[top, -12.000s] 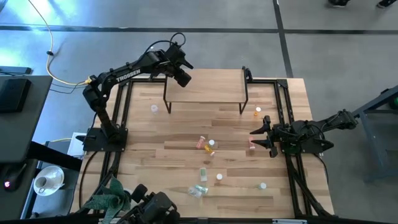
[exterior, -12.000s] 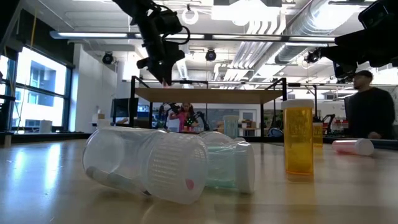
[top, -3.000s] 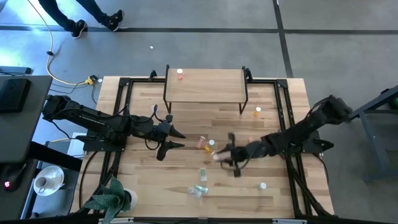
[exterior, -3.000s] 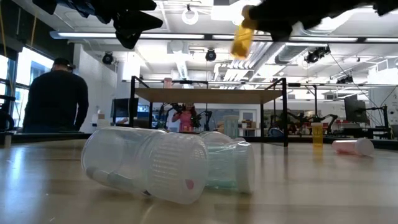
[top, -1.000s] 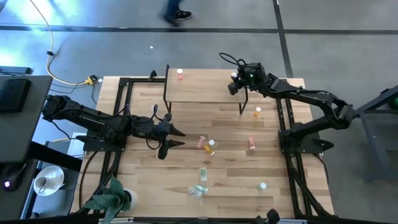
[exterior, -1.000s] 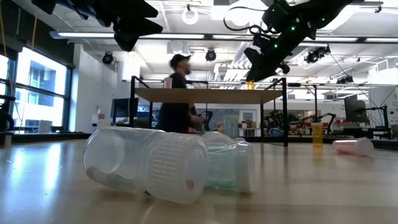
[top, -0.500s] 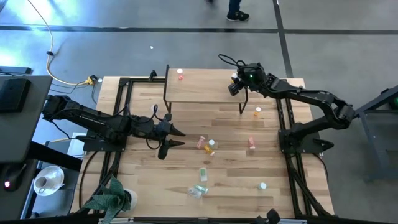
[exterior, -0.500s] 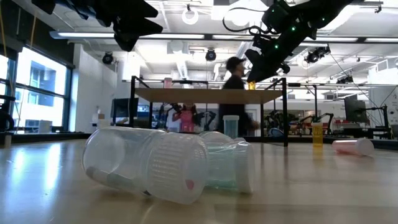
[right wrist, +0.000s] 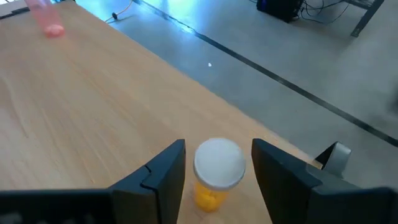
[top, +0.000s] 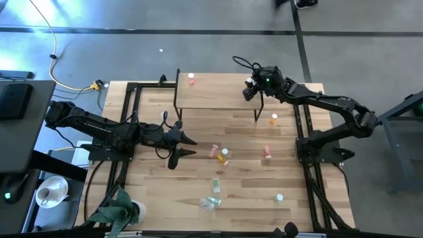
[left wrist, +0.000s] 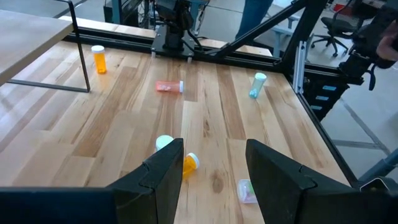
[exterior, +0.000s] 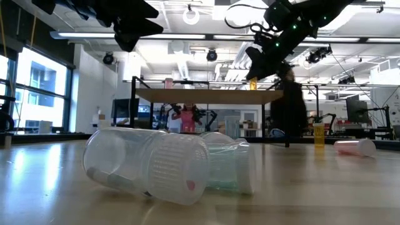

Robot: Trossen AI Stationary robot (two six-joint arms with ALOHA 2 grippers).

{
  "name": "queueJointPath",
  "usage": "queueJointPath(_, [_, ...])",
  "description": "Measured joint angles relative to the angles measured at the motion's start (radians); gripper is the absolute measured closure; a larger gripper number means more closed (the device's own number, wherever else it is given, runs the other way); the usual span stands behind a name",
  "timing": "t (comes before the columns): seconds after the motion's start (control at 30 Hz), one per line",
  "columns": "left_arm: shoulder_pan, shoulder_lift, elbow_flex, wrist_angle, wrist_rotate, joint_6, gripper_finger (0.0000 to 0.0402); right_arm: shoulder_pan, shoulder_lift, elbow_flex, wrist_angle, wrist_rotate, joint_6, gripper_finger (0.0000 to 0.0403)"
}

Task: Pick and place medicine bottles onto shelf by color
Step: Put the top green pill bottle on the shelf

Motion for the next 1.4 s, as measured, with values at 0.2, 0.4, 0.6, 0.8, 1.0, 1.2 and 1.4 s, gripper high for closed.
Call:
queueJointPath(0.2, [0.000,0.000,0.000,-0.011,0.000,0.000,0.0236,0.018,-0.039,0.102,-0.130,-0.009,0.001,0.0226])
queueJointPath(0.4, [0.000,0.000,0.000,-0.022,0.000,0.000,0.0236,0.075,-0.062,0.213,-0.314,-0.013,0.012,0.0226])
queueJointPath(0.6, [0.000,0.000,0.000,-0.027,0.000,0.000,0.0236,0.160,-0.097,0.233,-0.456,-0.041,0.030,0.0226])
queueJointPath(0.8, [-0.001,0.002,0.000,-0.032,0.000,0.000,0.0236,0.270,-0.137,0.215,-0.565,-0.050,0.067,0.0226])
queueJointPath(1.0, [-0.001,0.004,0.000,-0.033,0.000,0.000,0.0236,0.397,-0.185,0.122,-0.552,-0.050,0.102,0.0226])
queueJointPath(1.2, [0.000,0.004,0.000,-0.032,-0.013,0.012,0.0222,0.522,-0.261,0.011,-0.442,-0.005,0.160,0.0226])
queueJointPath(1.4, [0.000,0.030,0.000,0.002,-0.022,0.034,0.0182,0.632,-0.325,-0.081,-0.302,0.113,0.196,0.0226])
